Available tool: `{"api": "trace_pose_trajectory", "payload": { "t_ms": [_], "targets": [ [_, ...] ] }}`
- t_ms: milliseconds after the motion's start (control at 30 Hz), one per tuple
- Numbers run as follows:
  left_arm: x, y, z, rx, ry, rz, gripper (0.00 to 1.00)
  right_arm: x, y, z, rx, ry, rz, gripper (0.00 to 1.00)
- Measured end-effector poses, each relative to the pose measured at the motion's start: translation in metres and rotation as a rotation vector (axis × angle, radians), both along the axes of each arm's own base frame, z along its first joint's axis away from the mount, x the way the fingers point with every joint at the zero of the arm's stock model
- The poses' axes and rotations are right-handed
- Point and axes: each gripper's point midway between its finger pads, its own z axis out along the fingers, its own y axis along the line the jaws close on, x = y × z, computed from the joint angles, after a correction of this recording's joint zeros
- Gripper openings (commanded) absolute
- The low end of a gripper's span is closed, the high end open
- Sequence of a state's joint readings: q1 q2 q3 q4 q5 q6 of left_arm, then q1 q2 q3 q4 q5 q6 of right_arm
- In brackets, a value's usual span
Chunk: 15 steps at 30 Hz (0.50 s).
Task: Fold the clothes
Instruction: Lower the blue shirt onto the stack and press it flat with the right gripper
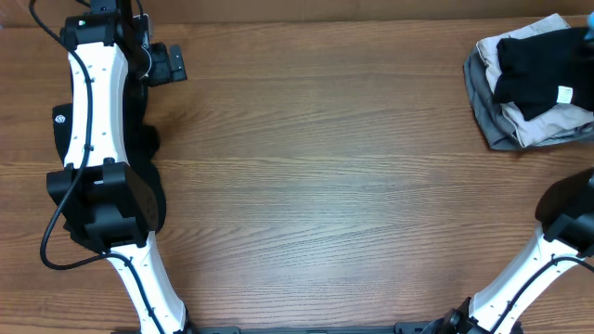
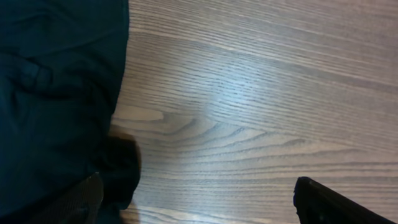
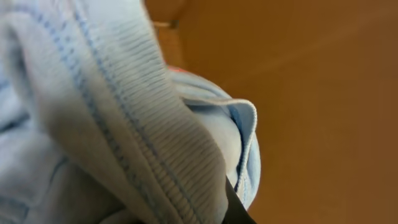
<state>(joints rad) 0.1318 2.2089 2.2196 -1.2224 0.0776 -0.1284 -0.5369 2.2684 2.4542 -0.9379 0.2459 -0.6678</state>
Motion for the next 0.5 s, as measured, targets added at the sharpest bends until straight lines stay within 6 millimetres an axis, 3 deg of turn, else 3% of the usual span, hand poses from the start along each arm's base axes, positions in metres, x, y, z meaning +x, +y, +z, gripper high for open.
{"api": "trace_pose_trajectory", "payload": {
  "t_ms": [167, 333, 367, 400, 433, 467, 500],
  "targets": [
    [0.000, 0.000, 0.000, -0.005, -0.001, 0.015, 1.00, 0.017, 0.033, -0.009, 0.019, 0.040, 0.110, 0.04],
    [0.000, 0.000, 0.000, -0.008, 0.000, 0.022, 1.00, 0.030, 0.083, -0.024, 0.052, 0.114, 0.209, 0.04],
    [0.000, 0.000, 0.000, -0.008, 0.000, 0.022, 1.00, 0.030, 0.093, -0.031, 0.065, 0.144, 0.226, 0.08],
    [0.000, 0.000, 0.000, -0.008, 0.000, 0.022, 1.00, 0.029, 0.100, -0.038, 0.076, 0.171, 0.239, 0.27],
    [0.000, 0.000, 0.000, -0.008, 0.000, 0.022, 1.00, 0.029, 0.107, -0.048, 0.092, 0.201, 0.249, 0.56],
    [0.000, 0.000, 0.000, -0.008, 0.000, 0.022, 1.00, 0.029, 0.112, -0.055, 0.103, 0.221, 0.255, 1.00],
    [0.000, 0.000, 0.000, -0.008, 0.000, 0.022, 1.00, 0.029, 0.117, -0.068, 0.120, 0.254, 0.264, 1.00]
  ]
}}
